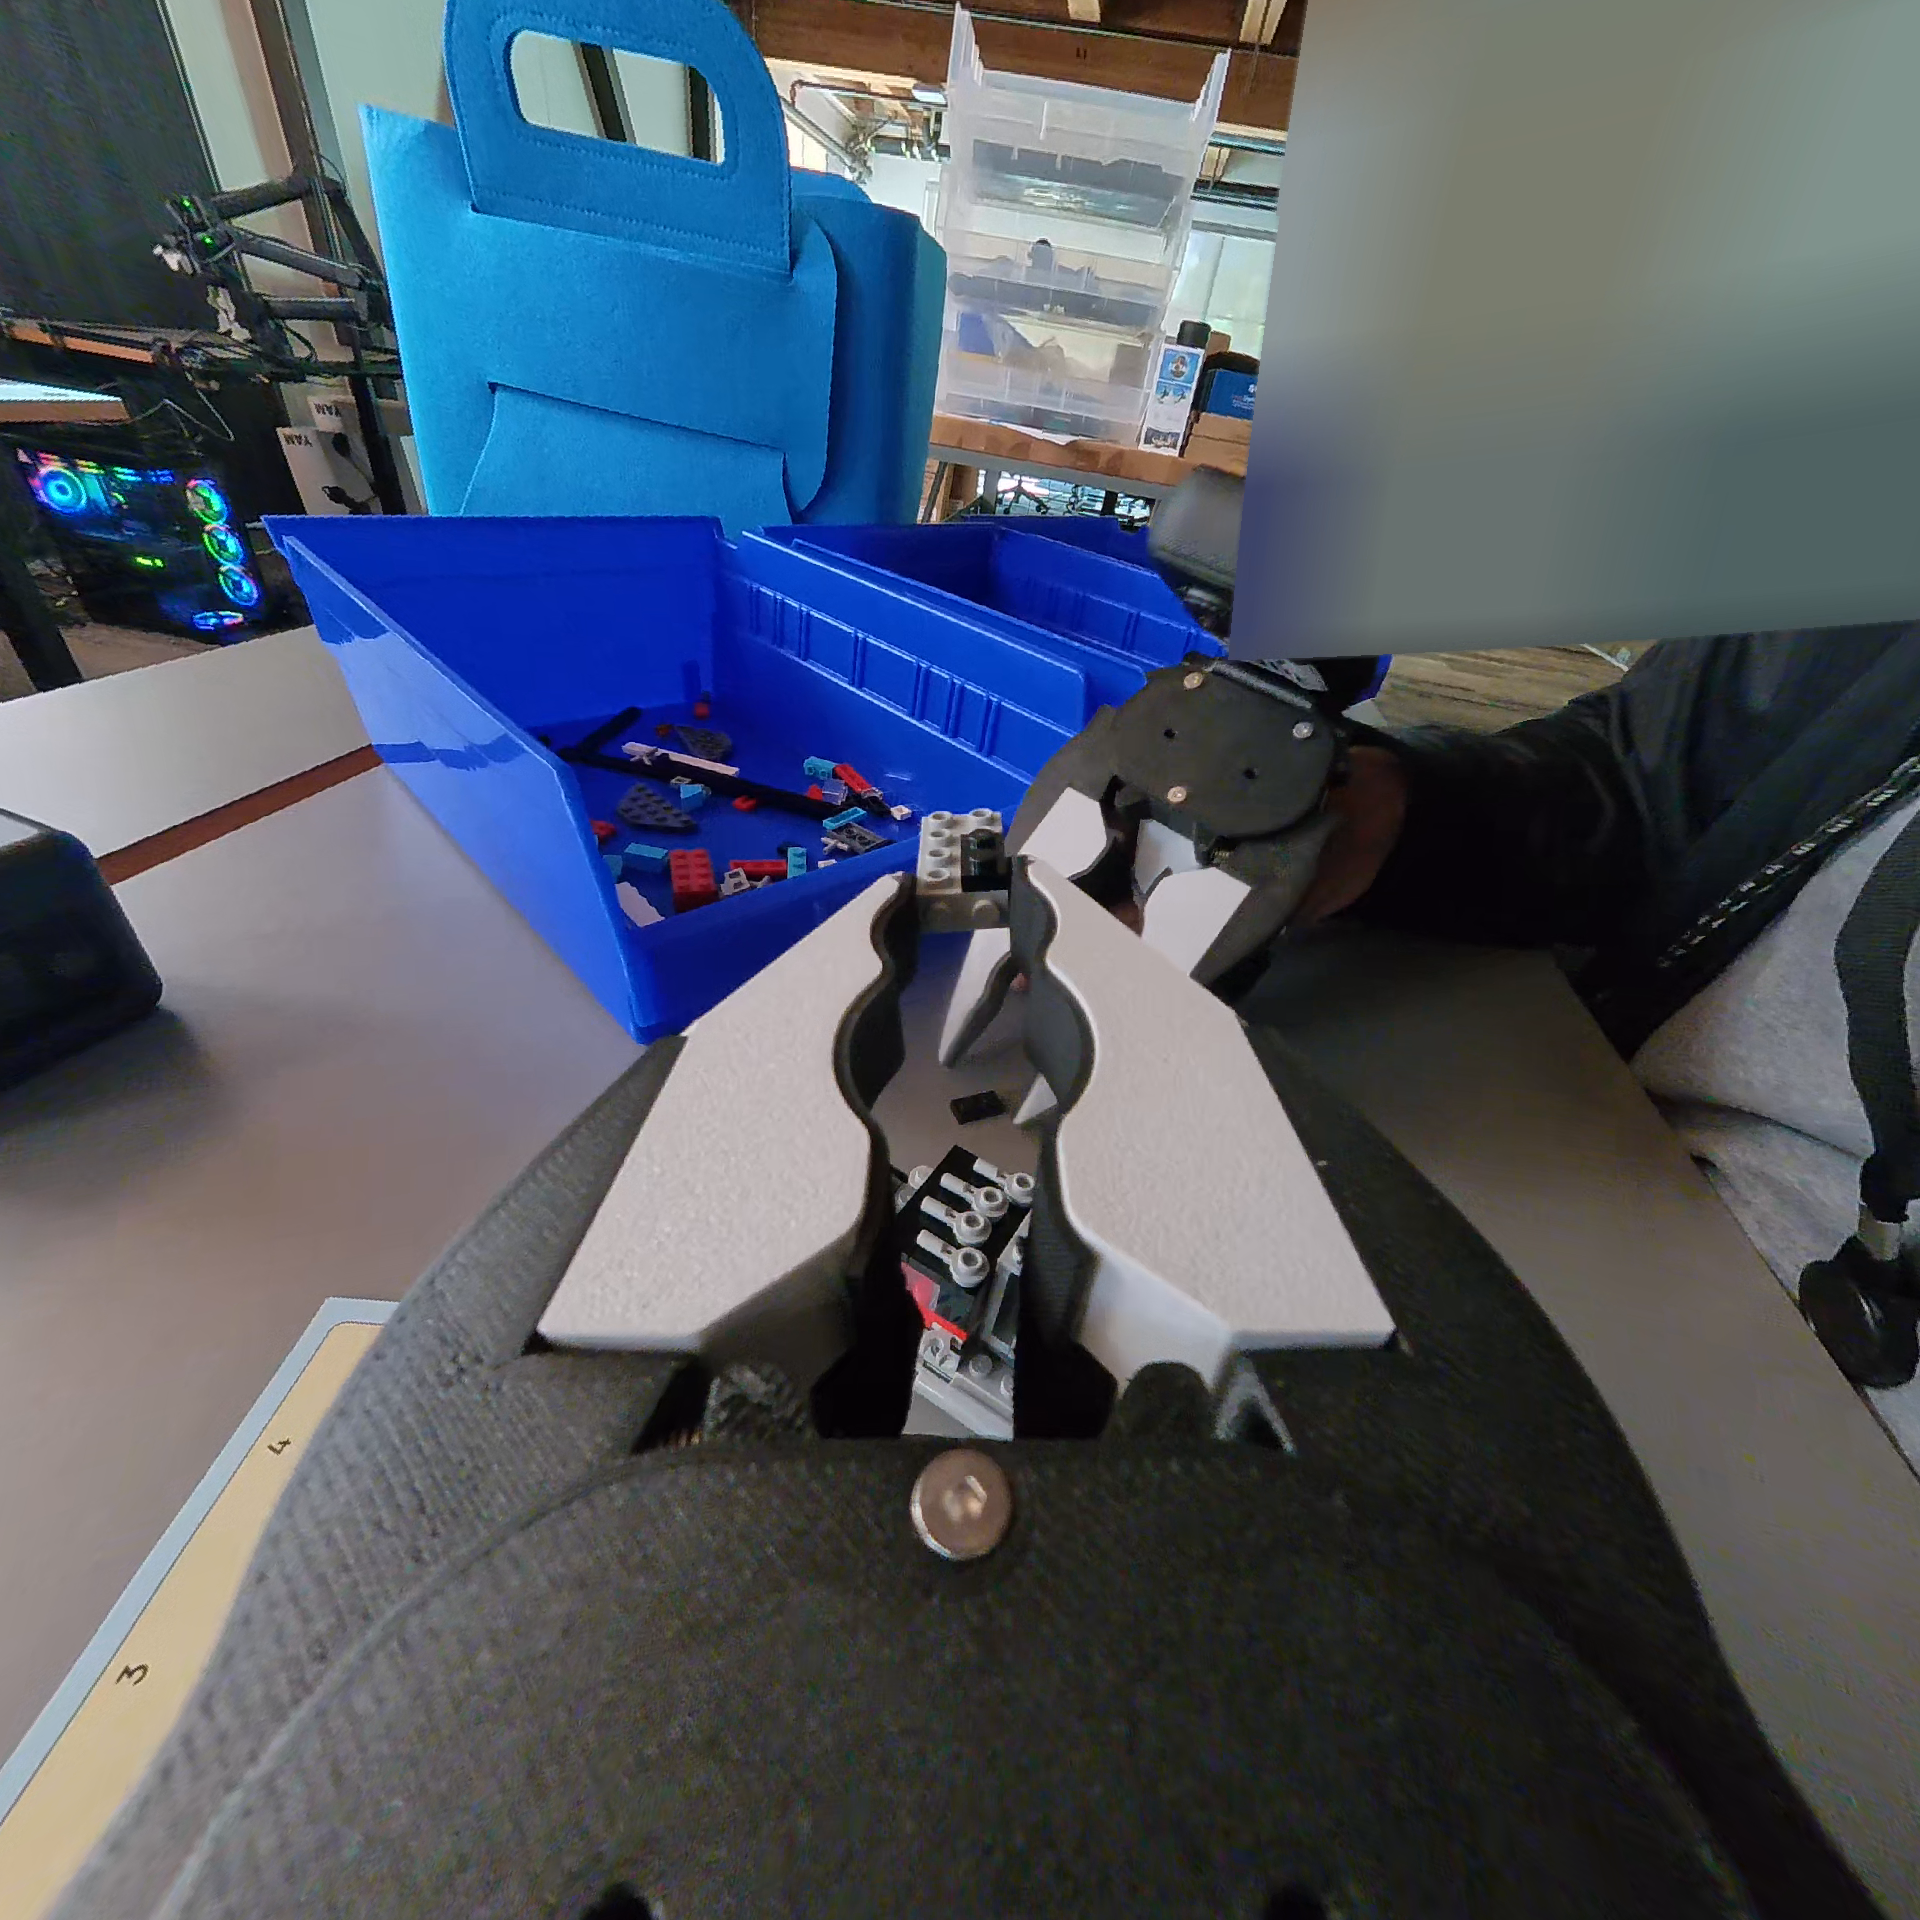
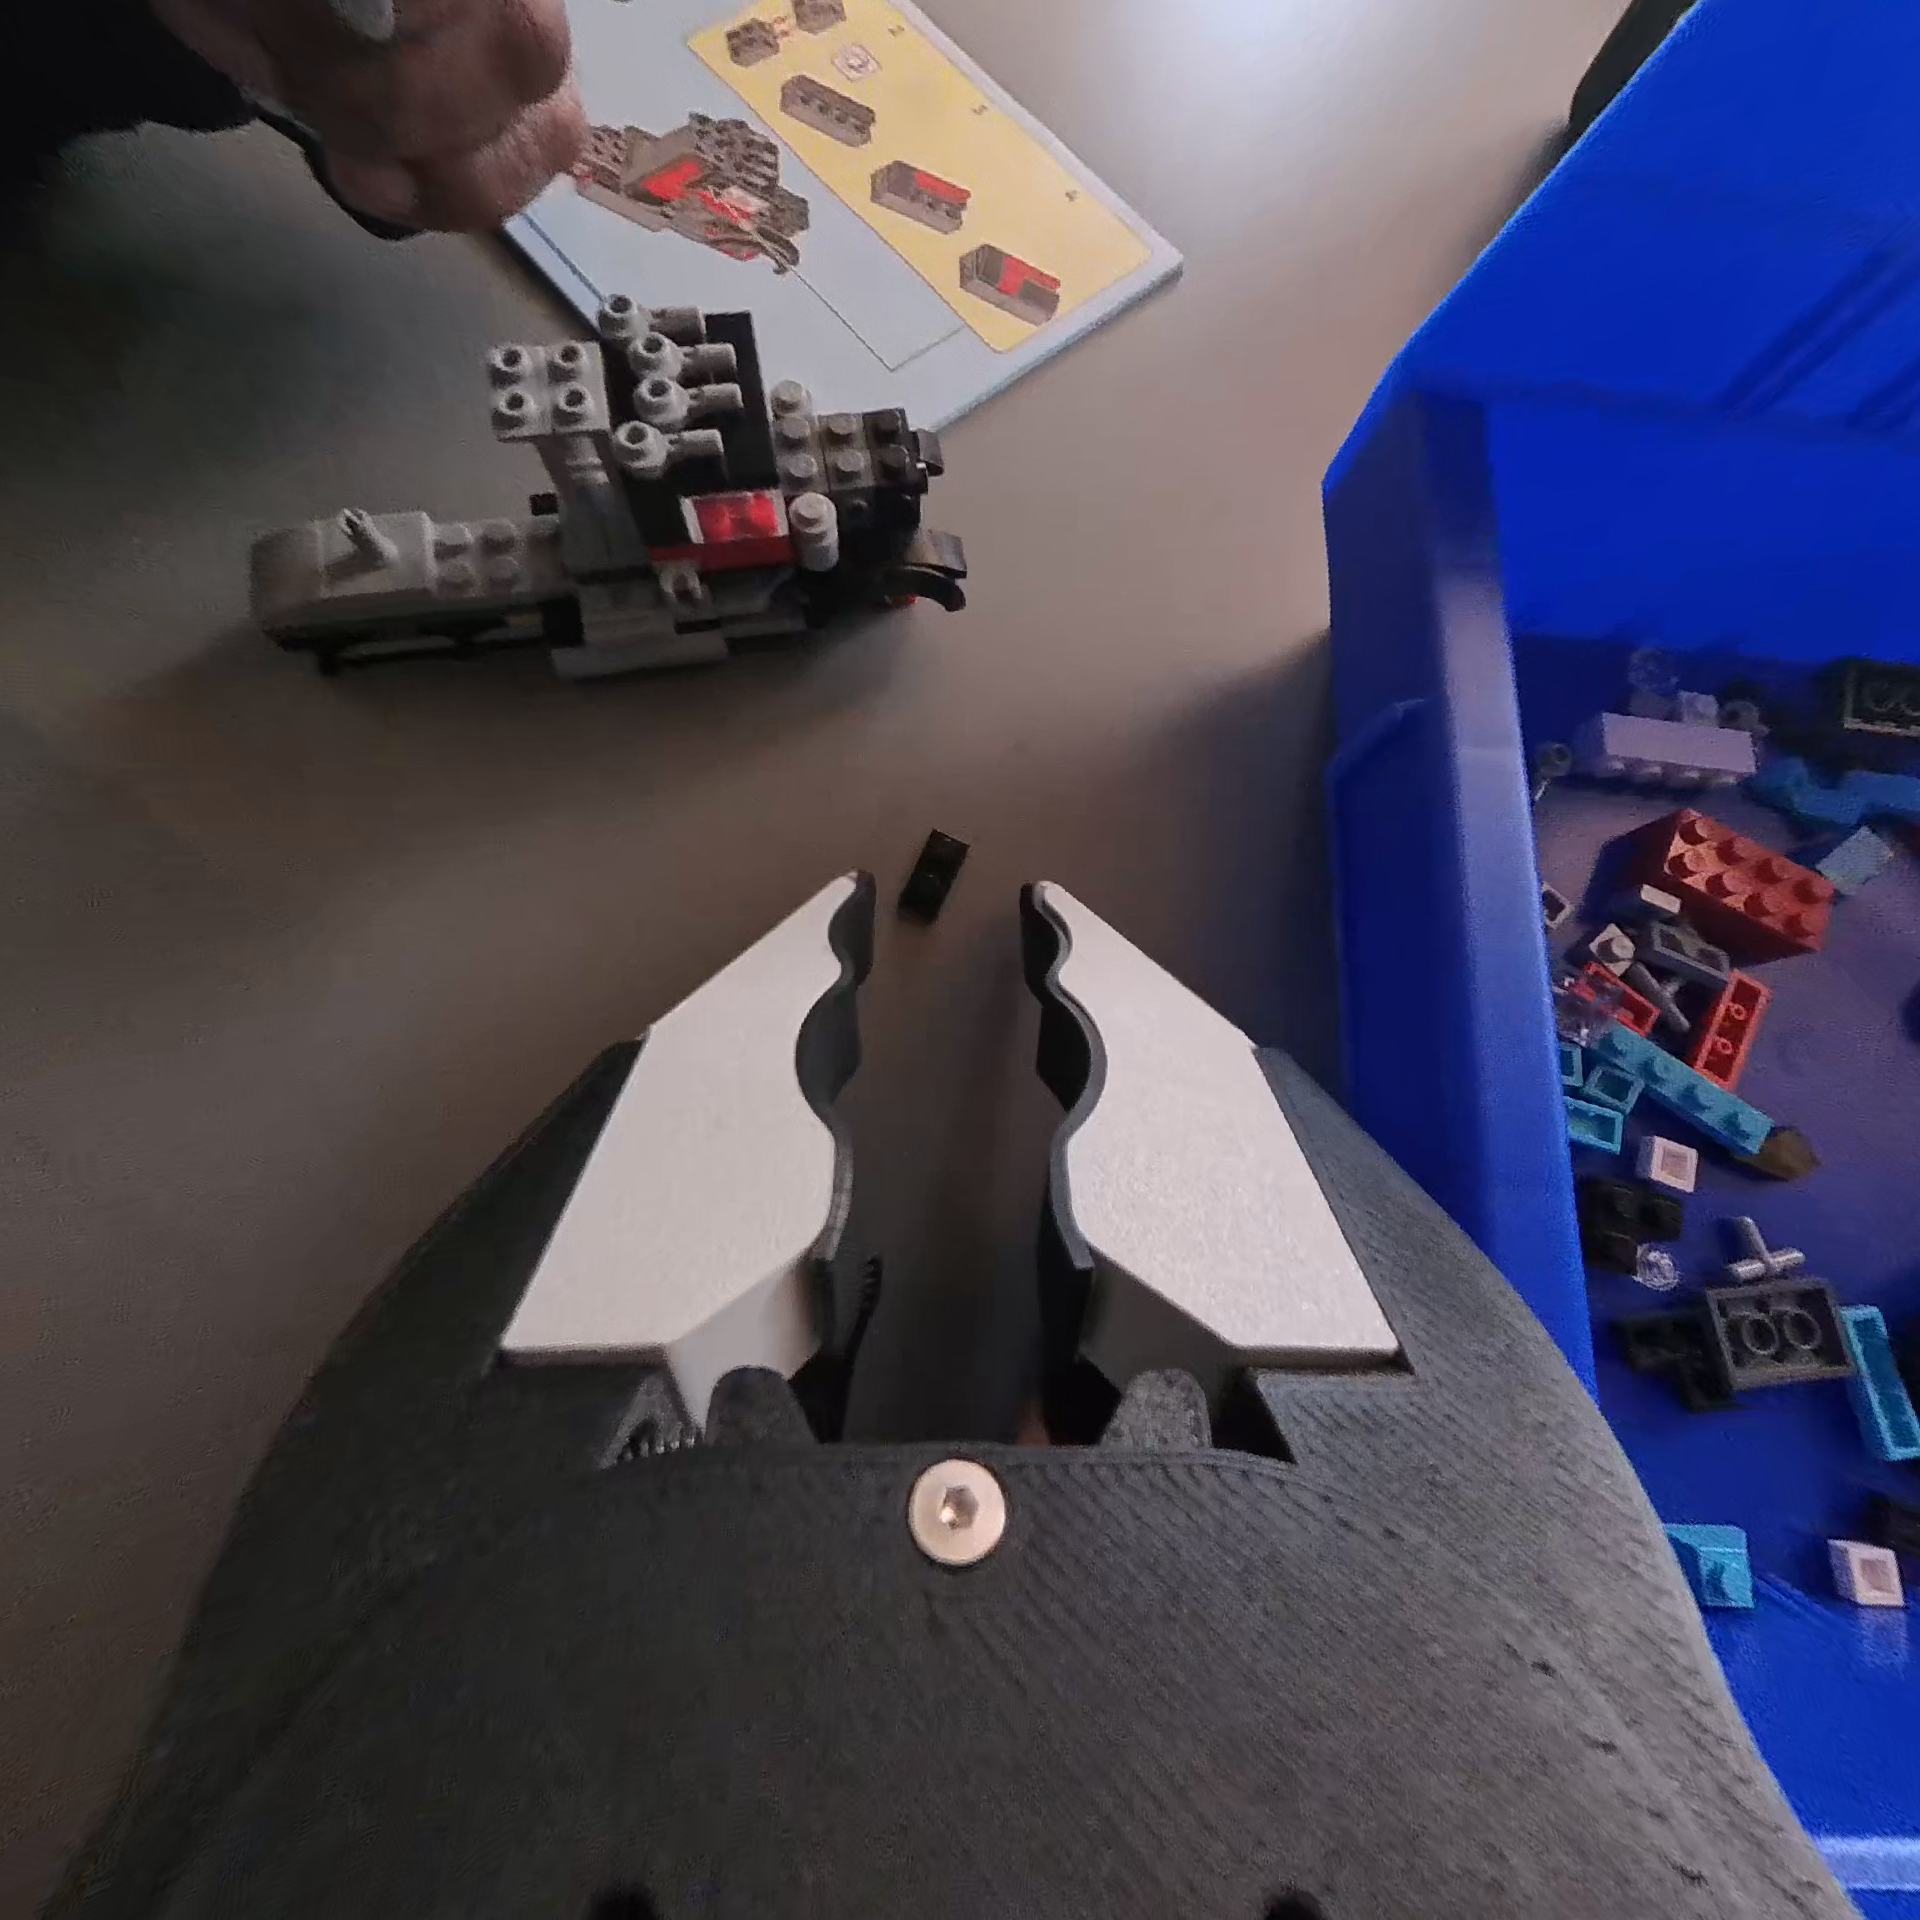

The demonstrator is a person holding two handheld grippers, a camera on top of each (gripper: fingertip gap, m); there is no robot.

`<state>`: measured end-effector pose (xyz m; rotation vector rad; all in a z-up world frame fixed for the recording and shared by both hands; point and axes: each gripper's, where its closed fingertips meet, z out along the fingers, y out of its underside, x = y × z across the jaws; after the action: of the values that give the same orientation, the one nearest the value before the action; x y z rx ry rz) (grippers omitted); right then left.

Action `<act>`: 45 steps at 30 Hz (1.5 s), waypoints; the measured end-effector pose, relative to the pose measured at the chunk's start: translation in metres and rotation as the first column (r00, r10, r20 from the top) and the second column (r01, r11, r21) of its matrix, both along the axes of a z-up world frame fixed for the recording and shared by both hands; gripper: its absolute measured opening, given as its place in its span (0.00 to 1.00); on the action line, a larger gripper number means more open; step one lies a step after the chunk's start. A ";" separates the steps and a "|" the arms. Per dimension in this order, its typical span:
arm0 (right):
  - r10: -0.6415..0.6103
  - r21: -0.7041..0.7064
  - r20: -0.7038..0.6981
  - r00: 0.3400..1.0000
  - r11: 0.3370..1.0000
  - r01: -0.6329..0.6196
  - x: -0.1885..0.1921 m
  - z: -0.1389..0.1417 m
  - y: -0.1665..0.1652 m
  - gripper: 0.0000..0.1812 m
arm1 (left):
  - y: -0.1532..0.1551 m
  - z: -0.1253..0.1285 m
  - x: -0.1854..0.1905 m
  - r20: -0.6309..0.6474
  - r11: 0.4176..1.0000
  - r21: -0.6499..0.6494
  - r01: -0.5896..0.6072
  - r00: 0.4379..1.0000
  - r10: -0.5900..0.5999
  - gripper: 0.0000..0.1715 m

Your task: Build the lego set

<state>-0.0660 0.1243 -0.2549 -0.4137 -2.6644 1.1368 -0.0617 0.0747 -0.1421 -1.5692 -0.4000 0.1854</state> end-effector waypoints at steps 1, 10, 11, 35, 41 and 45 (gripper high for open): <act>-0.009 0.007 0.001 1.000 1.000 0.009 -0.001 -0.001 0.001 0.15 | 0.000 0.000 0.000 0.000 1.000 -0.001 0.001 1.000 -0.001 0.10; -0.001 0.005 -0.023 1.000 1.000 0.001 -0.002 0.001 0.001 0.13 | 0.002 -0.002 0.001 0.003 1.000 -0.009 0.013 1.000 -0.013 0.10; 0.004 0.011 -0.016 1.000 1.000 -0.004 -0.002 -0.001 0.000 0.13 | 0.002 -0.003 0.002 0.003 1.000 -0.014 0.017 1.000 -0.017 0.10; 0.385 -0.176 -0.198 0.901 0.891 -0.419 0.022 0.123 -0.025 0.04 | 0.009 -0.011 0.016 -0.145 0.990 -0.129 0.057 0.987 -0.076 0.10; 0.436 -0.100 -0.164 0.885 0.885 -0.455 0.022 0.111 -0.031 0.05 | 0.009 -0.011 0.017 -0.150 0.990 -0.125 0.065 0.985 -0.084 0.10; 0.448 -0.111 -0.146 0.882 0.878 -0.465 0.023 0.110 -0.033 0.05 | 0.010 -0.012 0.018 -0.148 0.990 -0.123 0.073 0.985 -0.091 0.10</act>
<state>-0.0431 0.0918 -0.1452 0.2803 -2.6564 1.4327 -0.0437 0.0848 -0.1539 -1.6714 -0.2070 0.2679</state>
